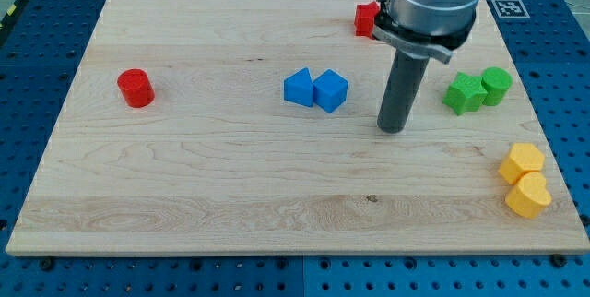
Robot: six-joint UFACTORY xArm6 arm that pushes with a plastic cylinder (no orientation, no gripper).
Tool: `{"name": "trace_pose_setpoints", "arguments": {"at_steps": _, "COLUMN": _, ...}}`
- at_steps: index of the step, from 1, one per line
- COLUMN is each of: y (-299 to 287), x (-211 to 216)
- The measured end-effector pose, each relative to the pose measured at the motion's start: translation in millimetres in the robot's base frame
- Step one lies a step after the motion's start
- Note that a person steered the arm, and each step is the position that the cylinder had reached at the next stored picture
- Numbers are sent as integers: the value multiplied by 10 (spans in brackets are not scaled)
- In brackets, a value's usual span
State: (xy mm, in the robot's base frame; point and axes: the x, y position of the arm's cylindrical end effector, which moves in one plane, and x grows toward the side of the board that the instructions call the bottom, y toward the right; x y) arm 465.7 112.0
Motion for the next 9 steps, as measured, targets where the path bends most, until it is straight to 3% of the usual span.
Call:
{"name": "trace_pose_setpoints", "arguments": {"at_steps": 2, "y": -7, "x": -178}}
{"name": "trace_pose_setpoints", "arguments": {"at_steps": 4, "y": -596, "x": 431}}
{"name": "trace_pose_setpoints", "arguments": {"at_steps": 7, "y": -2816, "x": 455}}
{"name": "trace_pose_setpoints", "arguments": {"at_steps": 9, "y": -4147, "x": -58}}
